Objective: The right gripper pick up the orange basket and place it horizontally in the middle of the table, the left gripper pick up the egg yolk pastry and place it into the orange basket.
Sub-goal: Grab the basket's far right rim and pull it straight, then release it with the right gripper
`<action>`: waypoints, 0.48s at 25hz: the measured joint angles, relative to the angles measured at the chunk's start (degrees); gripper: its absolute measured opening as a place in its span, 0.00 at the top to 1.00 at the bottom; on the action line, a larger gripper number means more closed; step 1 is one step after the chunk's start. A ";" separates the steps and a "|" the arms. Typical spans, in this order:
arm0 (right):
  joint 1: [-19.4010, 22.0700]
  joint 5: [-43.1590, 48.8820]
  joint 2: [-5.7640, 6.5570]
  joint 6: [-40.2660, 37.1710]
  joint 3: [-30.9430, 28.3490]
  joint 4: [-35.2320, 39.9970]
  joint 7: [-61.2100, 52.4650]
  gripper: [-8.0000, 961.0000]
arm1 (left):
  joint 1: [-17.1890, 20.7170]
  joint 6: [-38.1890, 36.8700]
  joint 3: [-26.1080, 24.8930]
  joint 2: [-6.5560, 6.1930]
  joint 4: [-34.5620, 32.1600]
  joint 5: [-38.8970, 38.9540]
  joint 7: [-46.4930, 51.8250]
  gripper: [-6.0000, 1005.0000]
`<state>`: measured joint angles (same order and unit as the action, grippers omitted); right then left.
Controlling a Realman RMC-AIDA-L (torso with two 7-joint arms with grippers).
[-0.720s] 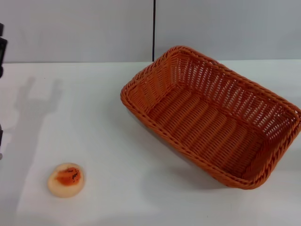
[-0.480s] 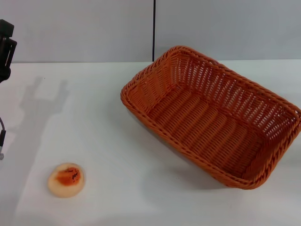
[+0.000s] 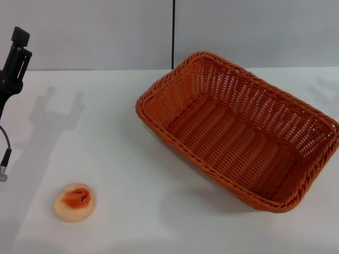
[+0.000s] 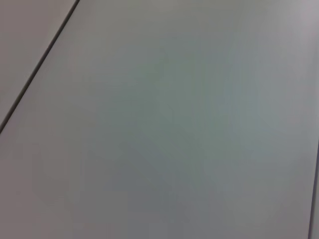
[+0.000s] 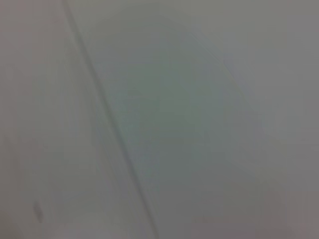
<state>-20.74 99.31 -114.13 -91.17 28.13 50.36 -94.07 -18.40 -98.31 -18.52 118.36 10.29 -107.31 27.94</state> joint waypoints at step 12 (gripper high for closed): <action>-15.92 29.90 4.58 -9.05 4.14 10.16 -26.24 0.54 | 0.34 0.06 0.83 0.10 -0.01 0.00 0.01 0.22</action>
<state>-36.66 129.21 -109.55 -100.22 32.27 60.52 -120.32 -18.06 -98.25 -17.70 118.46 10.28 -107.32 27.95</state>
